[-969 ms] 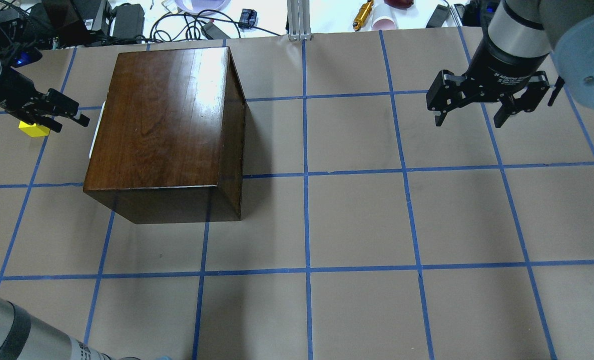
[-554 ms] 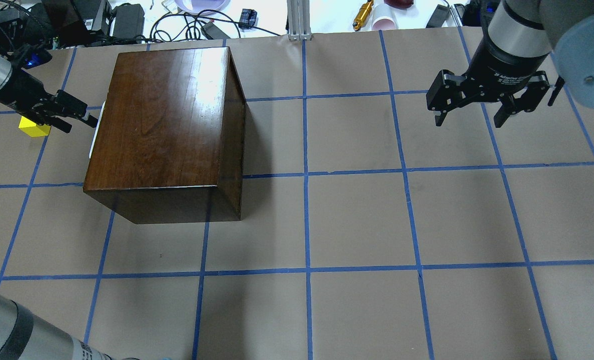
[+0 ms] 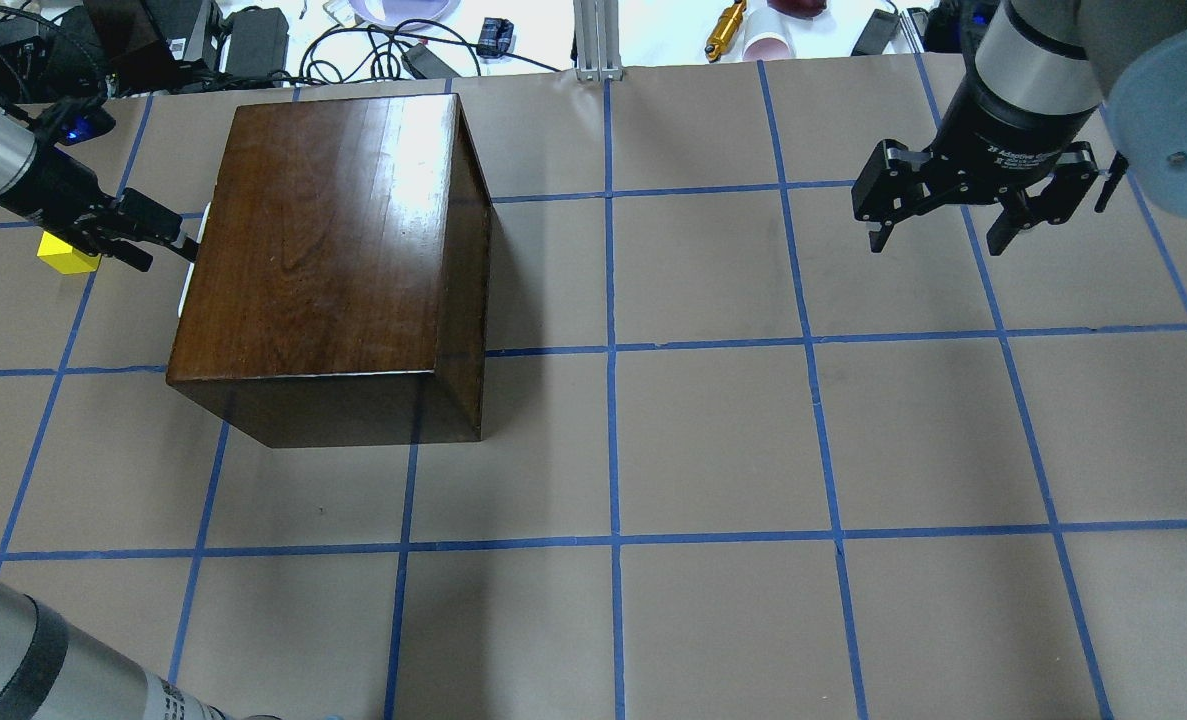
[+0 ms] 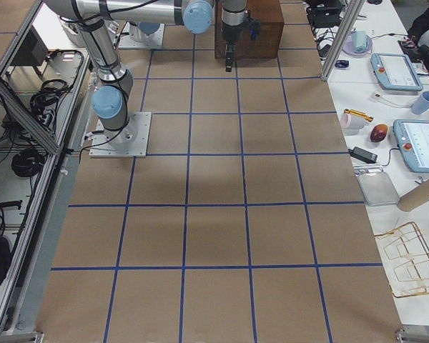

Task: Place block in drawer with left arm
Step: 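Hook the left gripper onto the white drawer handle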

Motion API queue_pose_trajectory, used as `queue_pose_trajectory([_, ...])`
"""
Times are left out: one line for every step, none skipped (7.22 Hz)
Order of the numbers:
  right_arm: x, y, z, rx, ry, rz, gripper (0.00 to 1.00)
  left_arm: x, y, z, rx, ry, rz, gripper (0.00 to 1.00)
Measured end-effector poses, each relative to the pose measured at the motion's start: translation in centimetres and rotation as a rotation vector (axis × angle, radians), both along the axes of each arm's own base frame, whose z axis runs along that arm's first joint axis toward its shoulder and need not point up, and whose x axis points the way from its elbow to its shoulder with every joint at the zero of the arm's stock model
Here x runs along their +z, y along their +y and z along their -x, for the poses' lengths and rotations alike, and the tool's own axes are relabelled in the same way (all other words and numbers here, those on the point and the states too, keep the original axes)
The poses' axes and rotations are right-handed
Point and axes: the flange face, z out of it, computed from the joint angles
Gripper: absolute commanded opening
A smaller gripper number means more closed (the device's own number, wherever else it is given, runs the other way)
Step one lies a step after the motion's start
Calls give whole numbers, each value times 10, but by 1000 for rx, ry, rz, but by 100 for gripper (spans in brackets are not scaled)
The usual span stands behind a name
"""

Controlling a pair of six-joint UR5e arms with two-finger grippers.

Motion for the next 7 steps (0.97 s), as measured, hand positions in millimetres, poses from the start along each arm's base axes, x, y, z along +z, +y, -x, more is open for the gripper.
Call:
queue_pose_trajectory([0,0,0,0,0,0,100,-3,-1,0,2,2,-4,100])
queue_pose_trajectory([0,0,0,0,0,0,100,-7,-2,-1,3,6,-6,100])
queue_pose_trajectory([0,0,0,0,0,0,100,-9,-3,-1,4,10,-7,100])
queue_pose_trajectory([0,0,0,0,0,0,100,-11,-3,-1,5,12,-8,100])
queue_pose_trajectory([0,0,0,0,0,0,100,-11,-3,0,6,16,-7,100])
queue_pose_trajectory([0,0,0,0,0,0,100,-12,-4,0,7,22,-5,100])
queue_pose_trajectory([0,0,0,0,0,0,100,-12,-4,0,8,25,-5,100])
